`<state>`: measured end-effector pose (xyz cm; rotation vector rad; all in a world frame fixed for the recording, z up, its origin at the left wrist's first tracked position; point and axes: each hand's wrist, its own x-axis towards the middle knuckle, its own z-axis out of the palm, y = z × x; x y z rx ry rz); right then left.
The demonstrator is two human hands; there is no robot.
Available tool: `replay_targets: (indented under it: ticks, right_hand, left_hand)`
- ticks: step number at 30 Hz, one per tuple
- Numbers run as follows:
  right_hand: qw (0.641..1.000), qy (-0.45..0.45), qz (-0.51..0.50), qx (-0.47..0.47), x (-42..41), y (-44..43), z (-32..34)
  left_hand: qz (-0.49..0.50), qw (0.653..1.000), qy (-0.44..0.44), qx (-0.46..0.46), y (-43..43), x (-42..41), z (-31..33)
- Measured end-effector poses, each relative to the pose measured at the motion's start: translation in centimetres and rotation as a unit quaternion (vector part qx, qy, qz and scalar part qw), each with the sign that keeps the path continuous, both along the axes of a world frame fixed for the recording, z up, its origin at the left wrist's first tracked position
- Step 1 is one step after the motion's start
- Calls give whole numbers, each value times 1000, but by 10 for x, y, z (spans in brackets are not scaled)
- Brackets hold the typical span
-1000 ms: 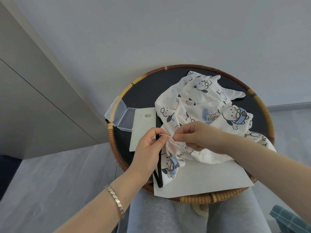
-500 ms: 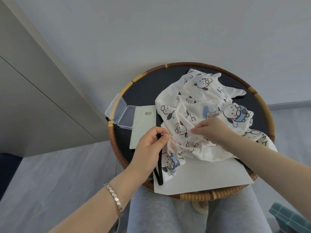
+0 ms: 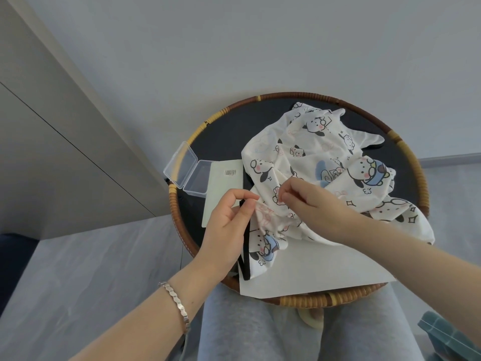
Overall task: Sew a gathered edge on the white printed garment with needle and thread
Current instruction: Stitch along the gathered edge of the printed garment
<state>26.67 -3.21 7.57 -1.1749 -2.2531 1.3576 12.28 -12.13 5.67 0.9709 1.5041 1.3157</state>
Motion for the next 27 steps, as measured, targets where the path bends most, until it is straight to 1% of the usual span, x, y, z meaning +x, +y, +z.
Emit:
replay_targets:
  ticks: [7,11,19,24,27]
  right_hand:
    - [998,-18,20,51,-4,-1,1]
    - [997,-26,31,62,-5,-1,0]
    - [998,-27,37,48,-6,-1,-4]
    - [999,15,38,6,-8,-2,-6]
    - [999,21,48,-1,-8,-3,-6]
  left_hand:
    - [-4,1000,5,6,1,0,-1]
    - [-3,1000,4,6,0,-1,-1]
    - [-4,1000,15,2,0,-1,-2]
    - [-1,1000,-5,-8,1,-2,-4]
    - [-7,1000,-10,-10,1,-2,-4]
